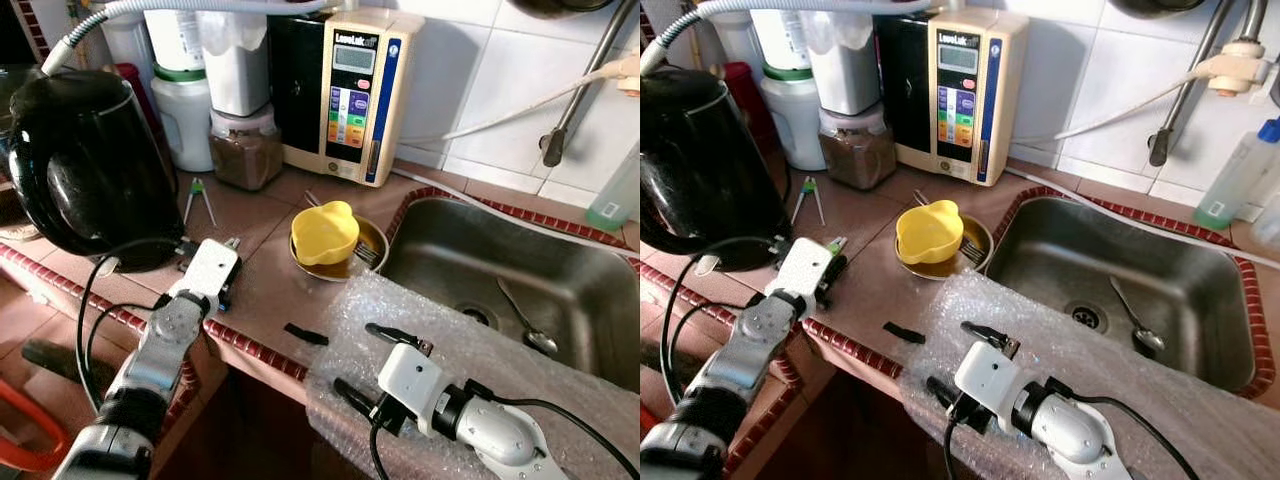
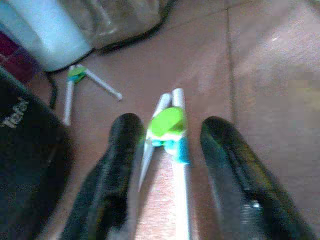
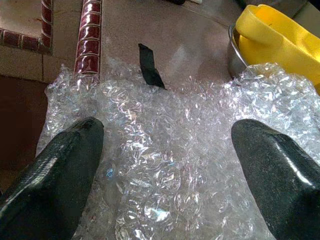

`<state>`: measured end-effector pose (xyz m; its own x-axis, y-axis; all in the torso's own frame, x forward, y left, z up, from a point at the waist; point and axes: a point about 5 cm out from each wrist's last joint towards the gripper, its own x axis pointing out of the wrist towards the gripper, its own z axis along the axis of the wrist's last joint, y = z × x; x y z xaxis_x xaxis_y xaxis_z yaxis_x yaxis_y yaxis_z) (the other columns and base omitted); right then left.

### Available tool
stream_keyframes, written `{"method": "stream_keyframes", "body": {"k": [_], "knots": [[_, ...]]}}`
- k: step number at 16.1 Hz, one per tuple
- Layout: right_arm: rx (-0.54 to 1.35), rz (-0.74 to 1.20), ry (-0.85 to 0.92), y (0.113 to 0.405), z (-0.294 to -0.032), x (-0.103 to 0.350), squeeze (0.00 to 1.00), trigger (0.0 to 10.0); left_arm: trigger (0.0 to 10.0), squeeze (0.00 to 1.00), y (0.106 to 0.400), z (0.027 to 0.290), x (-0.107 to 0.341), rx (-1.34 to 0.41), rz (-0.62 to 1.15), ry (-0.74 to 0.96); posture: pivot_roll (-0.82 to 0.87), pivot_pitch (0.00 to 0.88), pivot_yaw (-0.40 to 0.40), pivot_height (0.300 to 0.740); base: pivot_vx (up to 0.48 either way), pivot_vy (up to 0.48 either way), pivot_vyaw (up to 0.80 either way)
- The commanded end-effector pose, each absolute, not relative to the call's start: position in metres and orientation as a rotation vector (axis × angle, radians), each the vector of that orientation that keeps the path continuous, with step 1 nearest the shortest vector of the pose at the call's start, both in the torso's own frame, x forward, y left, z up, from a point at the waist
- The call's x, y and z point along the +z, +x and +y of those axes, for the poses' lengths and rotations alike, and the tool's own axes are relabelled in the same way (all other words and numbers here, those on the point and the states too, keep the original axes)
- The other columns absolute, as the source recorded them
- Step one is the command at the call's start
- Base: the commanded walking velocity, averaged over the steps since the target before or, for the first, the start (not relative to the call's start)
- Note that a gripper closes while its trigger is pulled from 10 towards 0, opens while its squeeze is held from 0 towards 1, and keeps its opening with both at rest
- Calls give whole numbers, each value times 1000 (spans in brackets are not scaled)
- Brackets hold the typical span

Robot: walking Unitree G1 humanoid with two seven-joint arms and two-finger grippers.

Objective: Kitchen organization

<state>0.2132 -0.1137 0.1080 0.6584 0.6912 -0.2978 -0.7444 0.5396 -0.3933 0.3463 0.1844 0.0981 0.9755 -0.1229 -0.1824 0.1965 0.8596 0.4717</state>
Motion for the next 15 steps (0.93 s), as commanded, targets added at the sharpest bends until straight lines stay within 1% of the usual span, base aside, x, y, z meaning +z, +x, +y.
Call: {"method": "stream_keyframes", "body": {"k": [1,4,6,9,11,12,13,15], "knots": [[824,136,-541,215,-122,107,353,10000,10000,1000,347,189,96,-143,161,540,63,0,7,740,0,0,0],[826,138,-543,214,-122,107,357,10000,10000,1000,350,205,95,-55,196,558,62,0,7,740,0,0,0],[827,139,-544,213,-122,106,353,10000,10000,1000,350,205,90,-70,236,551,61,0,5,740,0,0,0],[830,142,-550,213,-123,106,353,10000,10000,1000,343,196,67,-154,411,420,61,0,3,740,0,0,0],[830,144,-552,213,-124,106,357,10000,10000,1000,339,189,57,-214,484,369,60,0,2,740,0,0,0],[829,145,-553,214,-124,106,353,10000,4863,580,336,182,51,-268,537,338,60,0,2,740,0,0,0],[829,145,-554,214,-124,107,353,10000,0,0,333,177,47,-290,576,271,59,0,3,740,0,0,0],[828,147,-555,213,-124,106,353,10000,0,0,332,176,46,-293,592,255,57,0,4,740,0,0,0]]}}
